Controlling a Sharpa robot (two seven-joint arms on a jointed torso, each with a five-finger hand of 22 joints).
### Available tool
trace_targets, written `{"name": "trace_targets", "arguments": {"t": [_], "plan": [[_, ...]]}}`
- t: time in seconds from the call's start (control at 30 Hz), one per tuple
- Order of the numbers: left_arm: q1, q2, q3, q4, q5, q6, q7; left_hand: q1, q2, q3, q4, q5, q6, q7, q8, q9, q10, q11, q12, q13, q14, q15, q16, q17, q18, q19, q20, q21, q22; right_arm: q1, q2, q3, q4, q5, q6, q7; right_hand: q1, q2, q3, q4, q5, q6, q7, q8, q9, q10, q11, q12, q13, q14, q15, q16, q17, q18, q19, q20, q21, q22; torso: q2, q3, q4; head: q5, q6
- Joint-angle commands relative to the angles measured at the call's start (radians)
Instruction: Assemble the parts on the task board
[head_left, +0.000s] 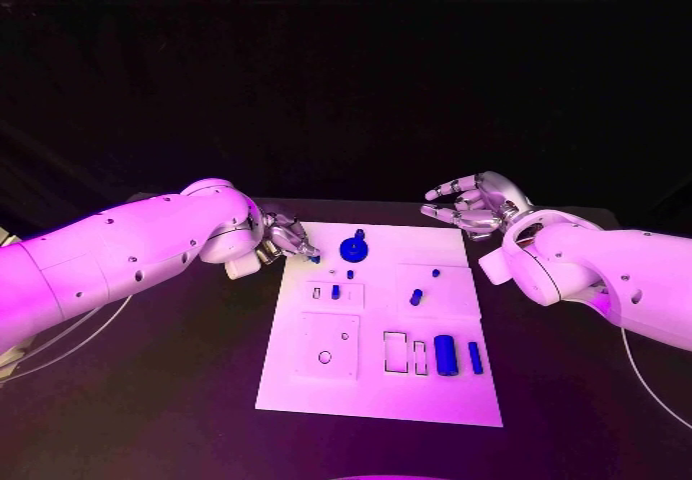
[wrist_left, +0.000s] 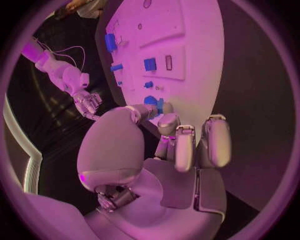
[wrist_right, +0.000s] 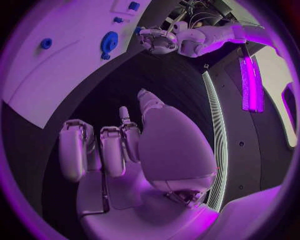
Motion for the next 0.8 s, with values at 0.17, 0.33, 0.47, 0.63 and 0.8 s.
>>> {"name": "trace_targets", "arguments": {"t": [0.17, 0.33, 0.47, 0.63, 0.8], "plan": [[0.0, -0.064, 0.001, 0.104, -0.02, -0.021, 0.016, -0.018, -0.001, 0.179, -0.189, 0.019, 0.013, -0.002, 0.0, 0.001, 0.017, -0.001, 0.011, 0.011, 0.098, -0.009, 0.006, 0.231, -0.001, 0.012, -0.001, 0.008, 0.025, -0.002, -0.004, -0.001, 0.001, -0.006, 0.016, 0.007, -0.006, 0.004, -0.004, -0.002, 0.0, -0.008, 0.002, 0.006, 0.001, -0.004, 0.0, 0.001, 0.131, 0.063, -0.005, -0.003, 0.092, 0.009, 0.016, -0.004, -0.003, 0.123, -0.002, -0.0009, 0.0026, 0.004, -0.003], [-0.004, -0.094, -0.002, 0.167, -0.076, -0.049, 0.01, -0.023, -0.002, 0.182, -0.194, 0.026, 0.018, -0.003, 0.0, 0.0, 0.022, -0.002, 0.015, 0.017, 0.099, -0.01, 0.007, 0.234, -0.002, 0.016, -0.002, 0.011, 0.03, -0.003, -0.005, -0.001, 0.001, -0.006, 0.016, 0.007, -0.006, 0.004, -0.004, -0.002, 0.0, -0.008, 0.002, 0.006, 0.001, -0.004, 0.0, 0.001, 0.131, 0.063, -0.005, -0.003, 0.092, 0.009, 0.016, -0.004, -0.003, 0.123, -0.004, -0.0024, 0.0062, 0.005, -0.007], [-0.011, -0.111, -0.007, 0.212, -0.128, -0.081, 0.002, -0.029, -0.004, 0.185, -0.2, 0.036, 0.024, -0.005, -0.001, 0.0, 0.029, -0.004, 0.021, 0.025, 0.1, -0.012, 0.008, 0.236, -0.004, 0.021, -0.004, 0.014, 0.037, -0.004, -0.006, -0.002, 0.001, -0.006, 0.016, 0.008, -0.006, 0.004, -0.004, -0.002, 0.0, -0.008, 0.002, 0.006, 0.001, -0.004, 0.0, 0.001, 0.131, 0.063, -0.005, -0.003, 0.092, 0.009, 0.016, -0.004, -0.003, 0.123, -0.004, -0.0019, 0.0064, 0.006, -0.009], [-0.022, -0.119, -0.019, 0.242, -0.17, -0.114, -0.013, -0.036, -0.006, 0.189, -0.206, 0.049, 0.03, -0.007, -0.002, 0.0, 0.036, -0.005, 0.025, 0.032, 0.1, -0.013, 0.009, 0.238, -0.005, 0.026, -0.005, 0.018, 0.044, -0.005, -0.007, -0.002, 0.001, -0.006, 0.016, 0.008, -0.006, 0.004, -0.004, -0.002, 0.0, -0.008, 0.002, 0.006, 0.001, -0.004, 0.0, 0.001, 0.131, 0.063, -0.005, -0.003, 0.092, 0.009, 0.016, -0.004, -0.003, 0.123, -0.004, -0.0012, 0.0067, 0.008, -0.013], [-0.036, -0.115, -0.028, 0.252, -0.191, -0.139, -0.042, -0.039, -0.007, 0.191, -0.209, 0.056, 0.033, -0.007, -0.003, 0.0, 0.04, -0.006, 0.028, 0.035, 0.1, -0.014, 0.009, 0.237, -0.006, 0.027, -0.006, 0.019, 0.045, -0.006, -0.008, -0.002, 0.001, -0.006, 0.016, 0.008, -0.006, 0.004, -0.004, -0.002, 0.0, -0.008, 0.002, 0.006, 0.001, -0.004, 0.0, 0.001, 0.131, 0.063, -0.005, -0.003, 0.092, 0.009, 0.016, -0.004, -0.003, 0.123, -0.002, -0.0008, 0.0039, 0.011, -0.014]]}}
